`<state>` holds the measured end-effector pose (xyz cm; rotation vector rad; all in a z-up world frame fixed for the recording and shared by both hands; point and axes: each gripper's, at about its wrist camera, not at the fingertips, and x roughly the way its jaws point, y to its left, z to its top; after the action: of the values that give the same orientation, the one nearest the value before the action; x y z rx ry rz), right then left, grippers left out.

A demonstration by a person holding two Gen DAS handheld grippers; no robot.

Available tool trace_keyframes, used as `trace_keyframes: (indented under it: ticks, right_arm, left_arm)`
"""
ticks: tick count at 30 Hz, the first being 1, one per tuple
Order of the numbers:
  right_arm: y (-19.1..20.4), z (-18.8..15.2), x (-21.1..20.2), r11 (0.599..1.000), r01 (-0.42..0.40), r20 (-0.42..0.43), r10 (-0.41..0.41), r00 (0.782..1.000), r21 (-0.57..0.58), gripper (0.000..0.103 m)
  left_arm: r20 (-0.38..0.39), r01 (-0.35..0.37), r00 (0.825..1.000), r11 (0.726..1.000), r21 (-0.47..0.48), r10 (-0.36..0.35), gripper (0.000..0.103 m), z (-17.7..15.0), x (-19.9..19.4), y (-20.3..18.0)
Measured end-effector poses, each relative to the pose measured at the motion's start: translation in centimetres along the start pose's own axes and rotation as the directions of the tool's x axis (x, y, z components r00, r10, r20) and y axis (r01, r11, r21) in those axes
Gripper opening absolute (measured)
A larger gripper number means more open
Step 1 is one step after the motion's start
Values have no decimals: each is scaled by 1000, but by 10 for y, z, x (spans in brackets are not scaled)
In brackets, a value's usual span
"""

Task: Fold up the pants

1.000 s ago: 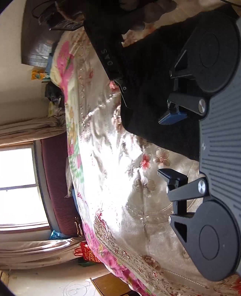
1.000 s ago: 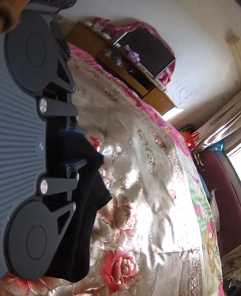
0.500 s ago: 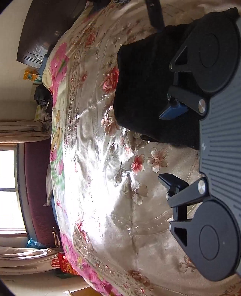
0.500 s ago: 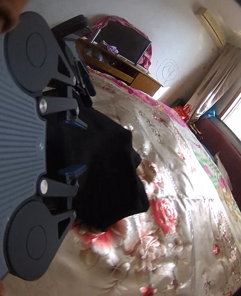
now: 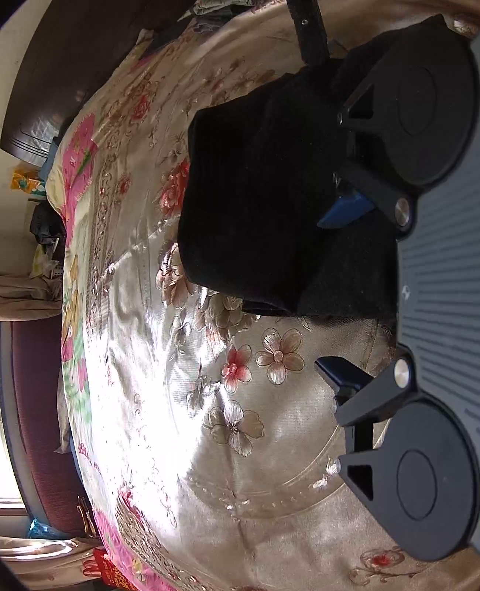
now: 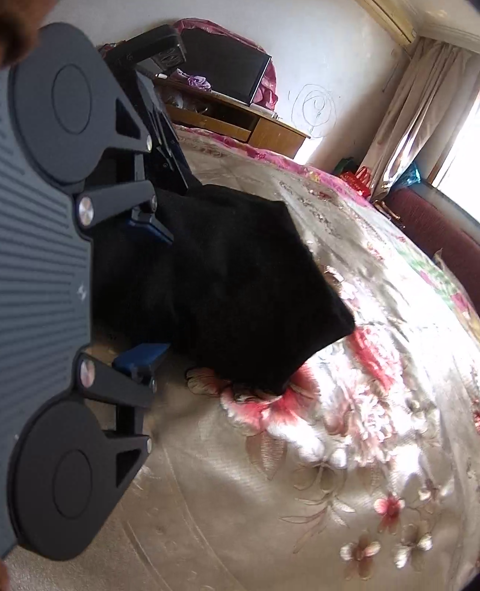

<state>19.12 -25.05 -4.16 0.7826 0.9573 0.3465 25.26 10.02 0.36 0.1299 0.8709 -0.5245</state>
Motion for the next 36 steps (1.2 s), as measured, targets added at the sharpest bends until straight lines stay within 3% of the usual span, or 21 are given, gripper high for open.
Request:
trace_keyframes:
  ticks: [3,5,8,13,16,18,22,23,31,33,36]
  right_arm:
    - [-4,-10,19,998,-49,-29,50,998,46,60]
    - [-3,-7,28,996,-81,-15,82,997,41,68]
    - [-8,-2,32,984,-136,-9,138,990,119,70]
    - [-21,-4,29,968,-202,20,201,979,149,70]
    - [-22,-3,35,963,-214,30,213,977,164,70]
    - [-16,1,43,975,-194,11,194,981,111,65]
    - [-20,8,41,973,-174,-16,179,984,148,31]
    - [-23,9,36,971,-188,-17,193,981,149,29]
    - [-21,25,-14,996,-72,-115,65,991,-57,30]
    - [-27,26,-27,996,-41,-130,31,991,-75,33]
    - [-31,17,-42,993,36,-109,-49,993,-115,42]
  left_arm:
    - [-40,48,998,996,-75,-52,103,3,11,13]
    - [-37,46,998,997,-63,-48,103,5,10,13]
    - [-6,16,1000,1000,-27,-16,103,8,-2,10]
    - [-36,80,996,994,-72,-83,103,-4,4,7]
    - [-39,114,992,987,-115,-119,94,-8,6,-5]
    - [-38,78,996,992,-96,-81,90,-12,3,-18]
    - [-41,47,998,991,-125,-53,83,-18,-7,-27]
    - [-42,62,997,988,-141,-68,80,-20,-11,-29]
    - [-23,133,990,978,-162,-139,78,-60,-45,-101]
    - [-13,151,988,978,-147,-155,78,-68,-51,-120]
    - [-9,117,993,986,-118,-119,78,-76,-54,-136]
